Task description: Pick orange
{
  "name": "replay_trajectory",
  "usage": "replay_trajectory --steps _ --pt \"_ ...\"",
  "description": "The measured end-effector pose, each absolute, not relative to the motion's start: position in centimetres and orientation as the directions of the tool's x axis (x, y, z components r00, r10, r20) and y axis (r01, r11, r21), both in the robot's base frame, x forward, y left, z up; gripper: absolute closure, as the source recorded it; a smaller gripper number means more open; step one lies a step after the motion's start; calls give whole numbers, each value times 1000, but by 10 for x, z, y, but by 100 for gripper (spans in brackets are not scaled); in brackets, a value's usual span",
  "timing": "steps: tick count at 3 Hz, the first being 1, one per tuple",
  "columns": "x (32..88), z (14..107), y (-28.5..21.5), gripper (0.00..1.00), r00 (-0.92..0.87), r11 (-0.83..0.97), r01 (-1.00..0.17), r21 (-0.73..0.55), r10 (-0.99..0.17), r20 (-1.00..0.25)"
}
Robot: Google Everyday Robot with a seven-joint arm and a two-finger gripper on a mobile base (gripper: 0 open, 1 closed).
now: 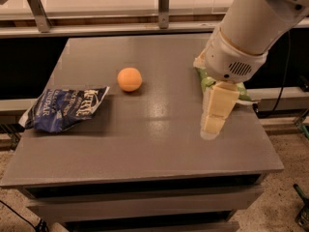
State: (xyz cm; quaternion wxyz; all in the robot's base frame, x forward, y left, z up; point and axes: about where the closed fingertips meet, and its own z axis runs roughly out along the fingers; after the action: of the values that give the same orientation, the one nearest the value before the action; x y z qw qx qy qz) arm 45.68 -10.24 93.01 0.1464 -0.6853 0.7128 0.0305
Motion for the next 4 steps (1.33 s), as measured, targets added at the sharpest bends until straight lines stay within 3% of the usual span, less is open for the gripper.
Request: replay_trajectory --steps 2,4 --pt "481 932 -101 0 32 37 -976 -216 -951 -306" --pt "561 938 -91 0 156 26 -927 -374 -880 -448"
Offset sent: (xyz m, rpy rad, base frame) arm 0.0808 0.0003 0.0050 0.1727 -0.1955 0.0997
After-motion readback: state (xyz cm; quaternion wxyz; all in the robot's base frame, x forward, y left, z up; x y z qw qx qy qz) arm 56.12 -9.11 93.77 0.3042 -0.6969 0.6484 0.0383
